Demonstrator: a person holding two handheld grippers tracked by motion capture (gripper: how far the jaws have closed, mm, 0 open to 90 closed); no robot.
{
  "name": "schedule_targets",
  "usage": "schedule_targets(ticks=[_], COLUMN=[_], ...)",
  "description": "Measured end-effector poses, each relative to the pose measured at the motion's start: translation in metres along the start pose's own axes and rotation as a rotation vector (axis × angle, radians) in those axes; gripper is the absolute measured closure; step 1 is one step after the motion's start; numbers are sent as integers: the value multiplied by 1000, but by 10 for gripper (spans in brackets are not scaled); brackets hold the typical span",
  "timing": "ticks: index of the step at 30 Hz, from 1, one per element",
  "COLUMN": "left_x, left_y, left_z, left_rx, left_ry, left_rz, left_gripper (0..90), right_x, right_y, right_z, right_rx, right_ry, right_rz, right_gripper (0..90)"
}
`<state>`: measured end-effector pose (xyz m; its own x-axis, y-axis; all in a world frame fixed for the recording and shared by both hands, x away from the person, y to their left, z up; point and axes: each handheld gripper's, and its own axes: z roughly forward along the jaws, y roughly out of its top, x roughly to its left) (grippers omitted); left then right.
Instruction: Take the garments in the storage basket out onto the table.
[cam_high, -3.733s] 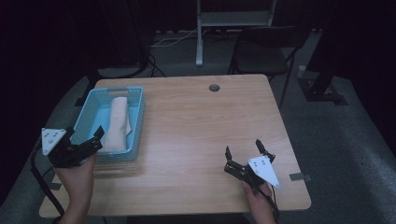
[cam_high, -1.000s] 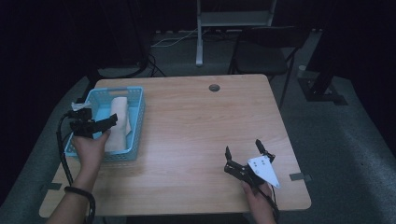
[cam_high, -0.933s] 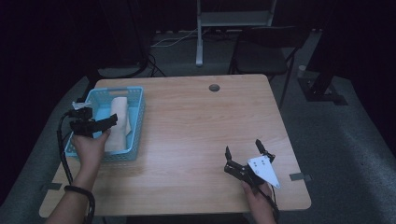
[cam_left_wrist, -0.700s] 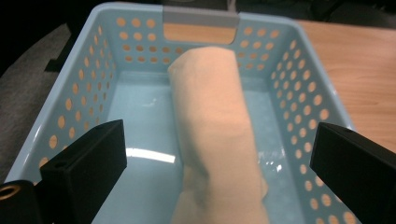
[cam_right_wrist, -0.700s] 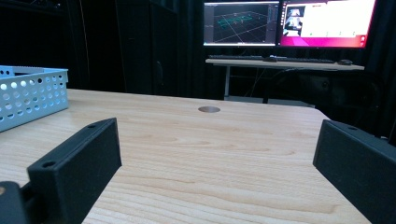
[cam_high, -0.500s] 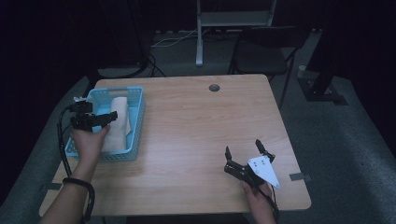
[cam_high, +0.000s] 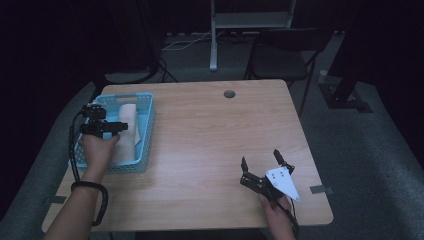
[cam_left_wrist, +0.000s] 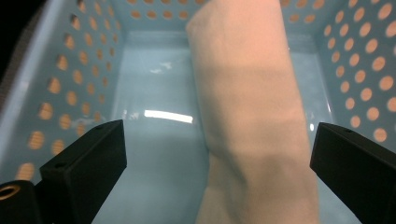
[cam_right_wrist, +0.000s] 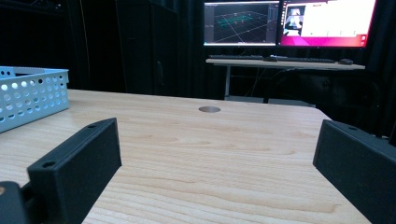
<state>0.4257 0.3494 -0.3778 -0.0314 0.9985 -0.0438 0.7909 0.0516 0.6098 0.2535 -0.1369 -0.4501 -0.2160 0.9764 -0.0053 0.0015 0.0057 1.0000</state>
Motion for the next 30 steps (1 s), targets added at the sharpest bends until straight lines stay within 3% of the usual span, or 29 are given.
schedule_targets(ticks=[6, 11, 15, 17, 19, 25, 30], left_x=[-2, -3, -5, -8, -9, -13, -18], left_y=[2, 3, 3, 3, 3, 2, -1], left_z=[8, 14, 18, 20, 22, 27, 37], left_rx=[32, 48, 57, 71, 78, 87, 130], left_ry=[43, 29, -8, -2, -15, 4, -1], left_rz=[20, 18, 6, 27, 21, 50, 83], left_gripper=[33, 32, 31, 31, 31, 31, 31], right_x=[0, 0, 0, 0, 0, 0, 0], right_y=[0, 0, 0, 0, 0, 0, 0], right_z=[0, 0, 0, 0, 0, 0, 0], right_rx=[0, 0, 0, 0, 0, 0, 0], right_ry=[0, 0, 0, 0, 0, 0, 0], right_rz=[0, 0, 0, -1, -1, -2, -1], right_gripper=[2, 2, 2, 2, 2, 2, 2])
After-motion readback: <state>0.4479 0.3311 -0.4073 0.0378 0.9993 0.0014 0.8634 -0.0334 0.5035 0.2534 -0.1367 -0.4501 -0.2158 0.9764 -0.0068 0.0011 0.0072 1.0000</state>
